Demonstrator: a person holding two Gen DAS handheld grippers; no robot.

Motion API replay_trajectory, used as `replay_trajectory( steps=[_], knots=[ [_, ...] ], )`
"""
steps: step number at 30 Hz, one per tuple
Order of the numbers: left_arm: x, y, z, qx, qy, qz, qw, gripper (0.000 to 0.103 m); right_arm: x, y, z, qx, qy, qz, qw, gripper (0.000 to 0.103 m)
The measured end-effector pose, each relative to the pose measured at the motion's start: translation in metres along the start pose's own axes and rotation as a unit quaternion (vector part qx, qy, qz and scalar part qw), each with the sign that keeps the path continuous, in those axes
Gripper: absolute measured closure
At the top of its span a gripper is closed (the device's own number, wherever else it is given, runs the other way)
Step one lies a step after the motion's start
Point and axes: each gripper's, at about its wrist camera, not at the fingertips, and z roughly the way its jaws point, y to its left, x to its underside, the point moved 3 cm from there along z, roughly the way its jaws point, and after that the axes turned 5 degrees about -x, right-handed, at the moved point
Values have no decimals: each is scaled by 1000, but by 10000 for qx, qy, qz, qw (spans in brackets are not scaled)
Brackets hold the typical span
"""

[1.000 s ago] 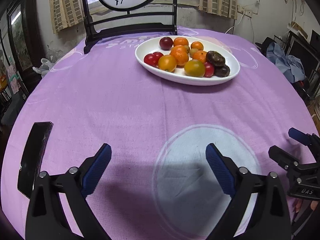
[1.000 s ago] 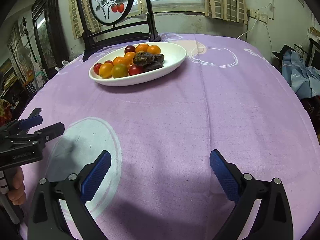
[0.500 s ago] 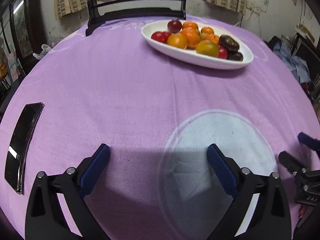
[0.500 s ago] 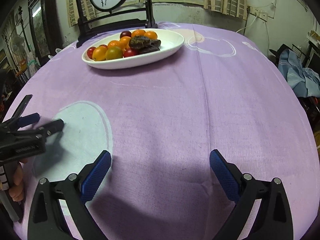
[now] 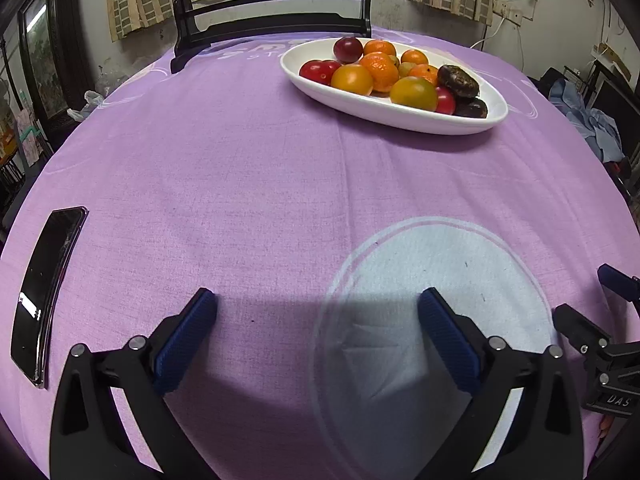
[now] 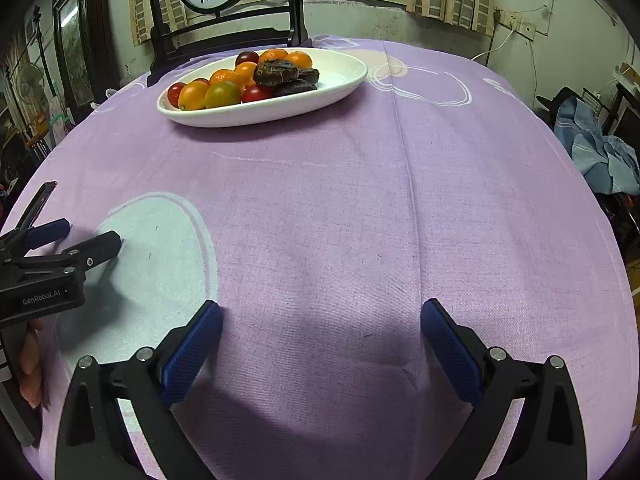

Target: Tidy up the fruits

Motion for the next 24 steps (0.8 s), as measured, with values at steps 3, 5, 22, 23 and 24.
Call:
replay_trajectory(
  steps=[3, 5, 22, 23, 24],
  knots=[
    [0, 0, 0, -10, 0, -6, 10000, 4, 1, 1, -1, 51, 1, -15, 10000, 3],
    [0, 0, 0, -8, 1, -5, 10000, 4, 0, 0, 0, 43, 5, -2, 10000, 3],
    [3, 0, -3, 63, -25, 107, 9999, 4, 8, 2, -7, -91, 29, -185, 9998, 3],
    [4, 0, -3, 91, -33, 151, 9998, 4, 10, 2, -8, -98, 26, -205, 9997, 3],
    [5, 0, -4, 113, -39, 182, 9998, 4, 10, 2, -8, -101, 25, -206, 9997, 3]
  ],
)
